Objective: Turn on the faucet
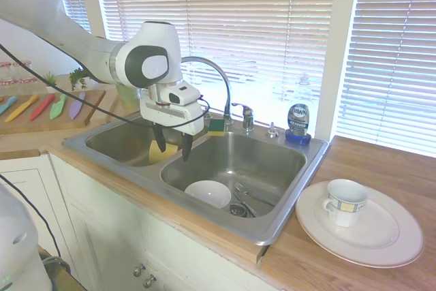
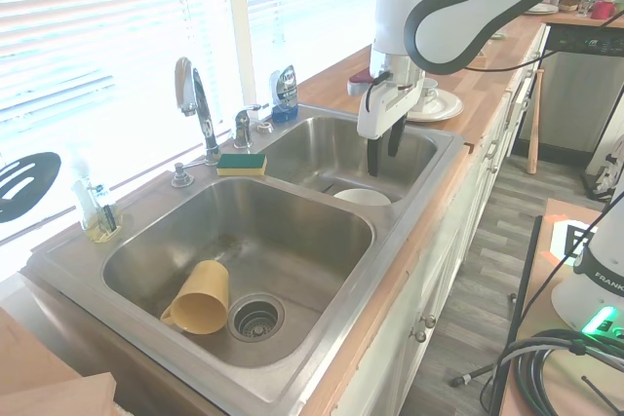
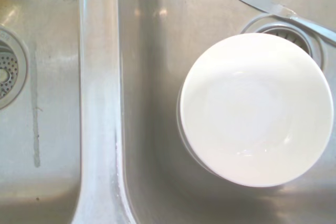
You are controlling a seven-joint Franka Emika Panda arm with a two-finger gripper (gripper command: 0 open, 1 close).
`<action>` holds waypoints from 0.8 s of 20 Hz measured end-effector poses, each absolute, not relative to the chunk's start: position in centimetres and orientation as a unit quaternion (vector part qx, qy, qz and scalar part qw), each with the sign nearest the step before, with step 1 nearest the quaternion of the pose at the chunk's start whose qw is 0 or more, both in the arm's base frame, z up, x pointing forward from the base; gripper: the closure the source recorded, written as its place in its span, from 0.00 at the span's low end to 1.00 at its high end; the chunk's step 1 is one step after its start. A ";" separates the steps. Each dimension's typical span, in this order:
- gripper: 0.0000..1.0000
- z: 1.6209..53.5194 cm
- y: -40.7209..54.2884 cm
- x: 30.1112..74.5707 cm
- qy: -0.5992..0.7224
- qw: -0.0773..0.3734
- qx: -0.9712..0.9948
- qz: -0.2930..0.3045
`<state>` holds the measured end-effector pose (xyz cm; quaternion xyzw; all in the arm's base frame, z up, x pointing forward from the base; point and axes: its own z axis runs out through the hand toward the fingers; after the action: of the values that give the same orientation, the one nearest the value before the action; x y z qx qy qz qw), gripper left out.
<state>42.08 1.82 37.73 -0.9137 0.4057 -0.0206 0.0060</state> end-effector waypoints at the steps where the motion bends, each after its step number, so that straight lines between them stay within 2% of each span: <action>1: 0.00 37.7 1.8 42.1 0.406 0.006 -0.914 -0.020; 2: 0.00 37.7 1.8 42.1 0.405 0.005 -0.914 -0.020; 3: 1.00 37.7 1.8 42.1 0.406 0.005 -0.914 -0.021; 16: 1.00 37.2 1.4 42.4 0.410 0.006 -0.912 -0.021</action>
<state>42.45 1.37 37.25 -0.9117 0.4103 -0.0206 0.0055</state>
